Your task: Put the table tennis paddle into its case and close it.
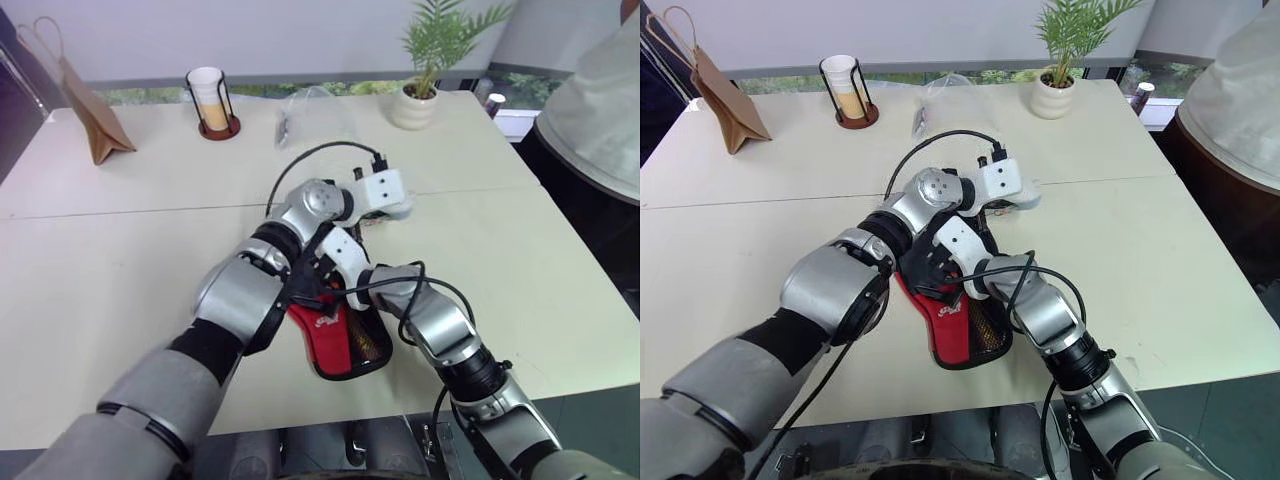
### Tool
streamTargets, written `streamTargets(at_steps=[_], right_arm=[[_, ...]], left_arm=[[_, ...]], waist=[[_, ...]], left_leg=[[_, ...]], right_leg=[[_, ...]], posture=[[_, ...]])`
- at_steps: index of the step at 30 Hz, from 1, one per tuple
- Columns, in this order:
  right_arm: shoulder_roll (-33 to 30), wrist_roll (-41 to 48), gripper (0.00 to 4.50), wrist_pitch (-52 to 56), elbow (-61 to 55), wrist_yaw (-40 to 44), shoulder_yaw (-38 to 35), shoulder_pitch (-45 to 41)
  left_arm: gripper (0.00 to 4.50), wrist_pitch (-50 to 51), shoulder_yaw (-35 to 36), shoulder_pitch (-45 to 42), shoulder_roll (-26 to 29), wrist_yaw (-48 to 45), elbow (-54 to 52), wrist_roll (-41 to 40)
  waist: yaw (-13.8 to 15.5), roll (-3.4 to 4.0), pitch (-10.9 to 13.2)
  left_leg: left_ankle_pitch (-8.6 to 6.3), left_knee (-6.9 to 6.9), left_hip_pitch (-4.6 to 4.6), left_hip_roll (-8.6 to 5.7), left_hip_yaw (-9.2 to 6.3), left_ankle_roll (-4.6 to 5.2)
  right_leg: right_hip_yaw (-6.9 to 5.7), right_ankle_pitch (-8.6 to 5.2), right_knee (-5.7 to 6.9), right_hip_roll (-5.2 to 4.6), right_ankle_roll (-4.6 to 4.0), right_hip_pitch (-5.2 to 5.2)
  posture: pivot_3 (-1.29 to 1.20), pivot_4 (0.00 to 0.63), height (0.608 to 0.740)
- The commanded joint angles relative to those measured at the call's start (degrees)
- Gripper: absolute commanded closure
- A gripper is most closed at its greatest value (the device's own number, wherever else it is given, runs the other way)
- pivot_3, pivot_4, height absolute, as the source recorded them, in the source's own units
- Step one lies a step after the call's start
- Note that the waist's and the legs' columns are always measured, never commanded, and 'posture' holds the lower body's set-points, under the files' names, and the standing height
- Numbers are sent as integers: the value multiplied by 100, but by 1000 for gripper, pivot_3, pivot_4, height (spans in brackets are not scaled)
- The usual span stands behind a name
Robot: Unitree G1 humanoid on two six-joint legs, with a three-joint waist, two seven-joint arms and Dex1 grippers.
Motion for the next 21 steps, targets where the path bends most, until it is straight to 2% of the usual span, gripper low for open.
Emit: streamTargets(at_steps=[1, 5, 6, 16, 21], right_arm=[[-104, 3, 0, 371, 452, 64, 459, 323], [-171, 7, 0, 278, 549, 127, 419, 260], [-195, 18, 0, 253, 577, 152, 396, 237], [-469, 81, 0, -97, 942, 389, 203, -7], [-695, 141, 0, -299, 1122, 555, 32, -210]], left_arm=[[2487, -73, 252, -243, -65, -315, -230, -293], [402, -118, 216, -201, 184, -185, -241, -214], [21, -91, 234, -189, 253, -190, -240, -227], [21, 332, 692, -13, 961, -685, -254, -629], [21, 499, 964, 51, 1475, -1592, -327, -943]], waist=[[-1, 0, 0], [-2, 0, 0], [-7, 0, -1], [7, 0, -1], [2, 0, -1]], left_leg=[[0, 0, 0, 0, 0, 0], [0, 0, 0, 0, -1, 0], [0, 0, 0, 0, -1, 0], [0, 0, 0, -3, -2, 0], [0, 0, 0, -3, -2, 0]], right_leg=[[0, 0, 0, 0, 0, 0], [0, 0, 0, 0, 0, 0], [0, 0, 0, 0, 0, 1], [-1, 0, 0, -3, 1, 4], [-1, 1, -1, -3, 1, 4]], posture=[[0, 150, 740], [0, 150, 740], [0, 150, 740], [0, 150, 740], [0, 150, 740]])
